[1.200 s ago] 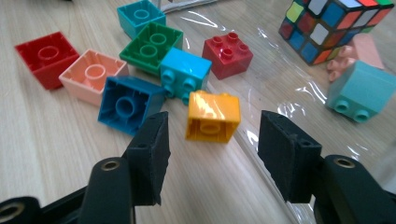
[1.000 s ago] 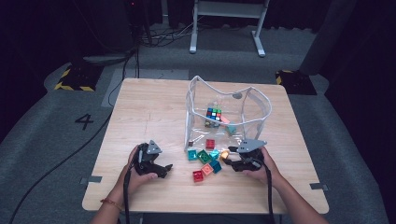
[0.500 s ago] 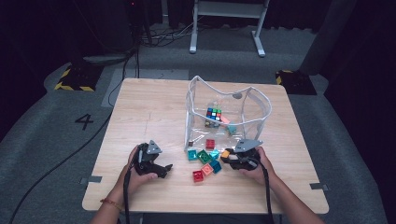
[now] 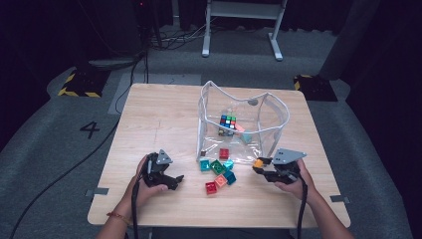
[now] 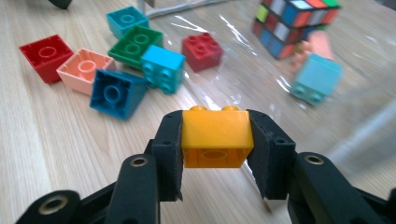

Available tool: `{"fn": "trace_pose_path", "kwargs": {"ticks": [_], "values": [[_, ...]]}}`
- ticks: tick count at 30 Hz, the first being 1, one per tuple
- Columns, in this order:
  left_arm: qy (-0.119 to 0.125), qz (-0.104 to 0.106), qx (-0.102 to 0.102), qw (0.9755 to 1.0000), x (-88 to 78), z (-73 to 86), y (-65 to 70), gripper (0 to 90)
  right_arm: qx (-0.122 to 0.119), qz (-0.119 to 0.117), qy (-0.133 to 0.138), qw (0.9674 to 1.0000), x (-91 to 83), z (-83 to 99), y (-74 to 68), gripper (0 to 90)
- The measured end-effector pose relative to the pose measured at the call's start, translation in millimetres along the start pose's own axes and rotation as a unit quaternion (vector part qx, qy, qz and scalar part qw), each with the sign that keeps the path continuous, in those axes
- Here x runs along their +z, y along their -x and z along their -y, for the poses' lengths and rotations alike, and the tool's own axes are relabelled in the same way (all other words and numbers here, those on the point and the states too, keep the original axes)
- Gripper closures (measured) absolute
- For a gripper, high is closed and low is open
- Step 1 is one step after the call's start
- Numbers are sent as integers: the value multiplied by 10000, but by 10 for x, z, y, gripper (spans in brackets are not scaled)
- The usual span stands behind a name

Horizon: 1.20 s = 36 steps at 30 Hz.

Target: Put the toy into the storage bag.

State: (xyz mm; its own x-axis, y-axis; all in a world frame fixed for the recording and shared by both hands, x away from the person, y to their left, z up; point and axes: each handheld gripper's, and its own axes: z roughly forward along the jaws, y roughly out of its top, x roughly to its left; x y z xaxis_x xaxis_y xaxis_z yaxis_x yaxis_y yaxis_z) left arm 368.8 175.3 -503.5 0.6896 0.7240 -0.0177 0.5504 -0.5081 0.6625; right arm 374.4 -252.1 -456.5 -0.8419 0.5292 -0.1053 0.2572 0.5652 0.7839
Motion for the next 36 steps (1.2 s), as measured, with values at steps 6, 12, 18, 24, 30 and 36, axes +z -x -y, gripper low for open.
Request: {"fn": "trace_pose_path", "kwargs": {"ticks": [6,12,18,24,30,36], "values": [[1,1,-4,10000,0,0,0,31,240,376,60,9990,-302,135,193,592],[4,1,-6,10000,1,0,0,31,529,826,218,9949,-533,164,526,592],[3,3,-7,10000,1,0,0,31,651,1178,172,9907,-612,43,819,592],[5,4,-6,10000,1,0,0,31,692,1373,299,9877,-708,-214,1037,592],[6,1,-7,10000,1,0,0,31,636,1538,539,9846,-856,-615,1215,593],[5,0,-6,10000,1,0,0,31,588,1599,734,9826,-915,-941,1302,593]]}}
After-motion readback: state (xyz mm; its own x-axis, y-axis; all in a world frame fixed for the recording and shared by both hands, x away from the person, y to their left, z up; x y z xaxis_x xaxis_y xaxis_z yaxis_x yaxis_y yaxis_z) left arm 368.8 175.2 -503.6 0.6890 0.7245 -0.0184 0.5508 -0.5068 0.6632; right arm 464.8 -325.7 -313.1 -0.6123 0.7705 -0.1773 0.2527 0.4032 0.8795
